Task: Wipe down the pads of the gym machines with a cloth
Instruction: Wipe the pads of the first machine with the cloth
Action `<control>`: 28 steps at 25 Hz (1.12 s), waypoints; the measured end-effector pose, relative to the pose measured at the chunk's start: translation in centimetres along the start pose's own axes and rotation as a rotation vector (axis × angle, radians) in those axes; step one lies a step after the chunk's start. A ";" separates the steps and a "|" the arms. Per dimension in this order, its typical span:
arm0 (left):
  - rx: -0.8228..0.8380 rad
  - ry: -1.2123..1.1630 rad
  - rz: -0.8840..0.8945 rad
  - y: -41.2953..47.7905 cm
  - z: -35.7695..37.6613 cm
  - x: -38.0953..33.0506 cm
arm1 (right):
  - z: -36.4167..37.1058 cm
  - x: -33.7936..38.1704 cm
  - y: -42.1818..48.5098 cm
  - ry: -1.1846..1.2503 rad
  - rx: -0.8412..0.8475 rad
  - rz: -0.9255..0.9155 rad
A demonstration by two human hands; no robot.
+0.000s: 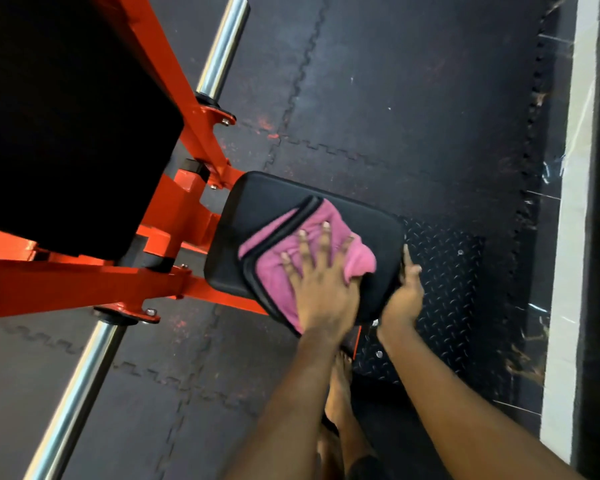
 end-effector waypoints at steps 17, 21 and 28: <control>-0.217 -0.317 -0.429 -2.6 -4.4 17.6 | 7.4 1.1 -10.6 -1.355 0.026 -0.713; -0.214 -0.288 -0.382 -2.7 -4.7 17.7 | 8.1 4.8 -6.1 -1.376 -0.039 -0.777; -0.191 -0.385 -0.394 -3.5 -4.5 18.0 | 9.2 7.0 -4.8 -1.358 0.038 -0.941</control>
Point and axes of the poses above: each hand's wrist, its own y-axis towards the middle knuckle, its own z-axis out of the palm, x = y × z, the point moved 9 cm from there along y, towards the middle knuckle, and after that the axes turned 6 degrees about -x, right-handed, at the moved point
